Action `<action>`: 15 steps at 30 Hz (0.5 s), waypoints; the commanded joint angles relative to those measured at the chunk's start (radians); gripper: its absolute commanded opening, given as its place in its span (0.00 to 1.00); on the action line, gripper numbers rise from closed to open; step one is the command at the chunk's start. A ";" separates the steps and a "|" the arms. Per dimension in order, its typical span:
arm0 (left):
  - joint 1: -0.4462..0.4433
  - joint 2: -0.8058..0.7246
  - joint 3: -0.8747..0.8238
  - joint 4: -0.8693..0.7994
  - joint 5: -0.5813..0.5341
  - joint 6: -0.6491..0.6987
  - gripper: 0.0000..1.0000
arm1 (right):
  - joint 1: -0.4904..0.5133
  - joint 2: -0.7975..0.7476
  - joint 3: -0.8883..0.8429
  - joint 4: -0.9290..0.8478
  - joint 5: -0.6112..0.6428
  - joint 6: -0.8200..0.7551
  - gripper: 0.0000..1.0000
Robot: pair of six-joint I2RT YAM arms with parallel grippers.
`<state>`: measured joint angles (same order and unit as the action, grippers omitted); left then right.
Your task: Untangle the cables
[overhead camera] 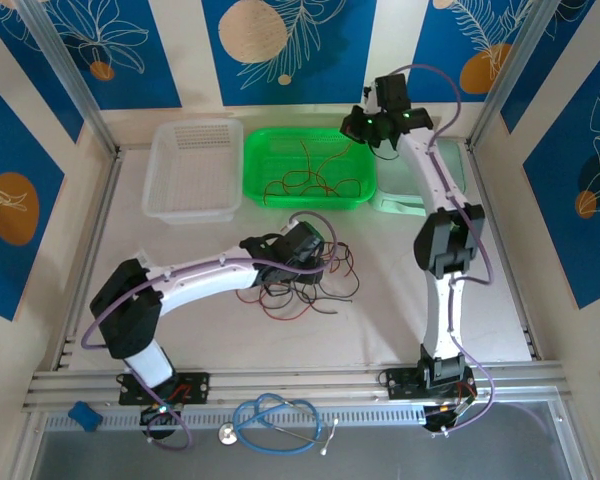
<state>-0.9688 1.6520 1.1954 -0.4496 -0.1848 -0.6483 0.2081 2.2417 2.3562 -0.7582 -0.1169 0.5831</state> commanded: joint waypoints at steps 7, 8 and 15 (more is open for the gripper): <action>0.008 -0.082 -0.023 -0.016 -0.039 0.084 0.52 | 0.032 0.389 0.355 -0.308 0.112 0.131 0.12; 0.008 -0.092 -0.027 -0.015 -0.042 0.088 0.52 | 0.032 0.388 0.329 -0.299 0.104 0.124 0.22; 0.009 -0.127 -0.036 0.016 -0.033 0.127 0.55 | 0.043 0.259 0.279 -0.213 -0.023 0.047 0.71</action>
<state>-0.9672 1.5524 1.1694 -0.4488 -0.2104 -0.5575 0.2428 2.6404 2.6343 -1.0103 -0.0742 0.6601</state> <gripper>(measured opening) 0.546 0.673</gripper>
